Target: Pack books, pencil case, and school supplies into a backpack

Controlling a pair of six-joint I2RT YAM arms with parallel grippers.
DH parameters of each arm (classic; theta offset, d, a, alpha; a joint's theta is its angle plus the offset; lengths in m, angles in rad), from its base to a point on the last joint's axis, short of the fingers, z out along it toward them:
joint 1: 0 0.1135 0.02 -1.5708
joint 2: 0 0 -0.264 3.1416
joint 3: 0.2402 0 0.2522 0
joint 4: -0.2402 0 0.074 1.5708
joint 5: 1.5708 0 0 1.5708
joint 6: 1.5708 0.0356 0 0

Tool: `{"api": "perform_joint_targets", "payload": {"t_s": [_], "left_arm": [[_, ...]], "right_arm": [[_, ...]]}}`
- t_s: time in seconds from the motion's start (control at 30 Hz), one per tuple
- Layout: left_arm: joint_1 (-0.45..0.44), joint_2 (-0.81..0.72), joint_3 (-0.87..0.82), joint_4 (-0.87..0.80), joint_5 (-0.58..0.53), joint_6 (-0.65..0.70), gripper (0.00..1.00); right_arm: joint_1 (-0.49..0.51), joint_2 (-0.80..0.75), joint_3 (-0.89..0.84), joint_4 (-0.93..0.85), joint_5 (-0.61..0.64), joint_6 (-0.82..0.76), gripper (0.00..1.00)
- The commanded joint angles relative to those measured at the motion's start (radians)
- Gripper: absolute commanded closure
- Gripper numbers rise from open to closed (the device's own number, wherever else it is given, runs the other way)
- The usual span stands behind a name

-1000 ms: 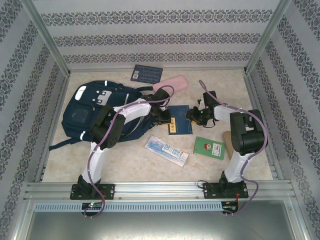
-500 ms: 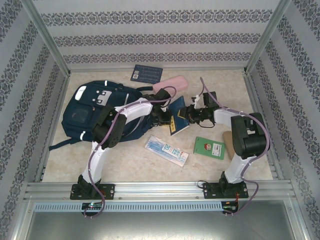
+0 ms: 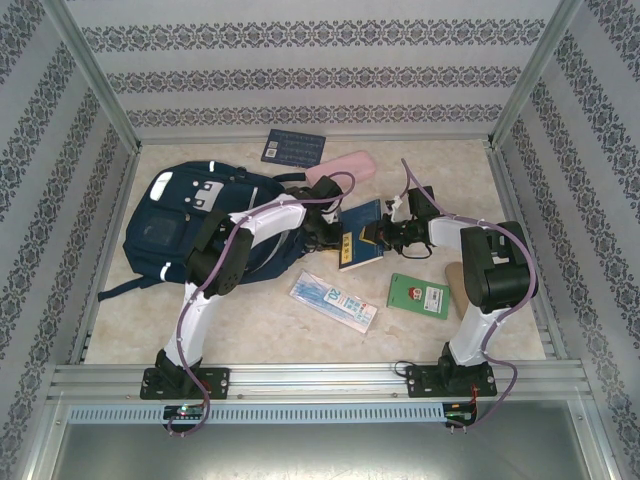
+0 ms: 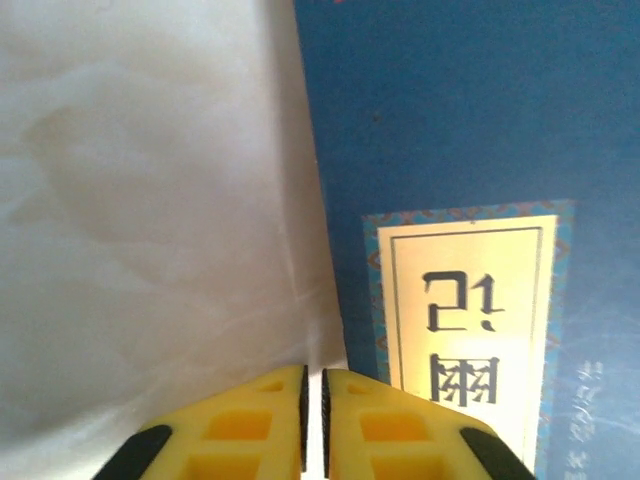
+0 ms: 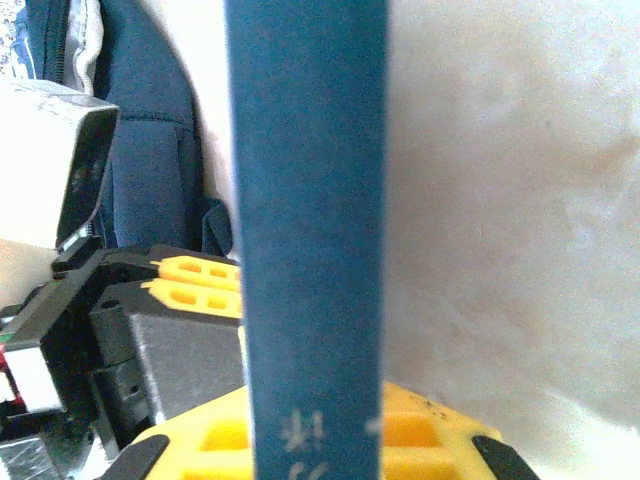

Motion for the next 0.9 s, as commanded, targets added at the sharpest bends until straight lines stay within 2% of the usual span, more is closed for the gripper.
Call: {"api": "perform_joint_targets", "payload": {"t_s": [0.0,0.07,0.17,0.33,0.53,0.7,0.87], "left_arm": [[0.015,-0.098,0.072,-0.105,-0.043,0.065,0.80],[0.027,-0.142,0.102,-0.153,-0.110,0.097,0.76],[0.056,-0.198,0.120,-0.222,-0.223,0.143,0.64],[0.108,-0.264,0.086,-0.297,-0.423,0.218,0.53],[0.168,-0.275,-0.007,-0.299,-0.477,0.244,0.51],[0.172,-0.231,-0.045,-0.321,-0.564,0.271,0.50],[0.171,-0.188,-0.045,-0.346,-0.611,0.287,0.43]], "right_arm": [[-0.004,-0.041,0.023,-0.001,0.008,0.001,1.00],[-0.005,-0.049,0.026,0.006,0.013,0.012,1.00],[-0.005,-0.054,0.034,0.027,0.005,0.036,1.00],[0.000,-0.058,0.047,0.066,-0.020,0.076,1.00],[0.004,-0.033,0.070,0.055,-0.023,0.075,1.00],[0.009,-0.023,0.082,0.059,-0.032,0.081,1.00],[0.012,-0.014,0.090,0.057,-0.039,0.081,1.00]]}}
